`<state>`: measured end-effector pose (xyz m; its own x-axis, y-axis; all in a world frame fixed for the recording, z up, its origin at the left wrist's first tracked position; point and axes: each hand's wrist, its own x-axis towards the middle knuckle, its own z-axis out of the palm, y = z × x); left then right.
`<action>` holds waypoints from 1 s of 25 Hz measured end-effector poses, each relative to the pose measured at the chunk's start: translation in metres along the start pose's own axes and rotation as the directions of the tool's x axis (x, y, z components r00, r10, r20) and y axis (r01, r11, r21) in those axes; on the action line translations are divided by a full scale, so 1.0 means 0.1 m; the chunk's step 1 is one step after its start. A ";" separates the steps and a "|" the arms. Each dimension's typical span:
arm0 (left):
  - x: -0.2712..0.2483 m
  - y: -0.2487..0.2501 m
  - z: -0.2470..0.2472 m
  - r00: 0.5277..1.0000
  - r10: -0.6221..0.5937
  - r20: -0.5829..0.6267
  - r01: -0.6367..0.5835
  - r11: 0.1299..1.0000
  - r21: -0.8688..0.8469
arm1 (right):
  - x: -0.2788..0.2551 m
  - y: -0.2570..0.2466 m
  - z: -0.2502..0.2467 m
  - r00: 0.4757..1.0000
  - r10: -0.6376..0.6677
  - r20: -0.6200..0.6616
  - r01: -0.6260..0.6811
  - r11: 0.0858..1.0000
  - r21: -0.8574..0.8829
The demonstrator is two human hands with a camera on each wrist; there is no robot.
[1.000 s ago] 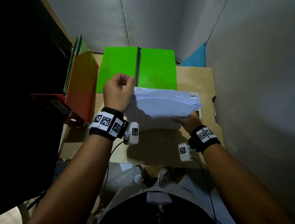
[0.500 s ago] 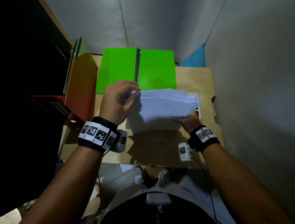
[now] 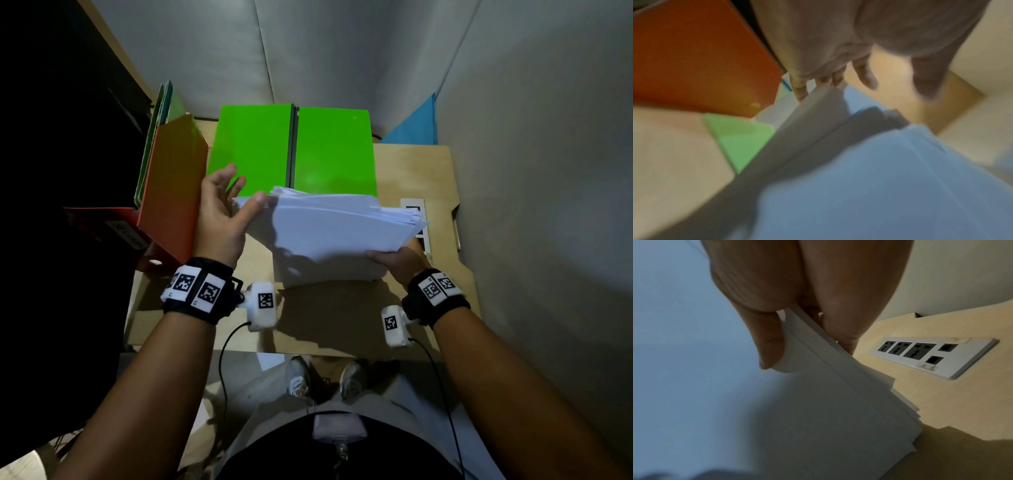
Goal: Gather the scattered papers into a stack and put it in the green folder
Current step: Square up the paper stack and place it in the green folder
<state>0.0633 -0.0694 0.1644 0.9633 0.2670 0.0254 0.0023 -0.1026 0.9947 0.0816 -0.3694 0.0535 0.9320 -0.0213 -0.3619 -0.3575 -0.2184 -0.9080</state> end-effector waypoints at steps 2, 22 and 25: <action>-0.05 -0.15 0.10 0.988 -0.157 0.004 0.155 0.966 -0.207 | -0.01 -0.02 0.02 1.000 -0.003 -0.004 0.003 1.000 -0.012; -0.26 -0.55 0.36 0.973 -0.225 -0.056 0.223 0.974 -0.036 | -0.08 -0.04 0.08 0.998 0.030 -0.058 -0.028 0.998 0.051; -0.24 -0.43 0.31 0.989 -0.138 -0.053 0.135 0.989 -0.052 | -0.14 -0.16 0.05 0.999 -0.029 -0.029 0.032 0.992 0.125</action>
<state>0.0490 -0.1014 0.1183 0.9383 0.3288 -0.1068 0.1185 -0.0156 0.9928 0.0734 -0.3605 0.0717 0.9432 -0.0428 -0.3294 -0.3320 -0.0955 -0.9384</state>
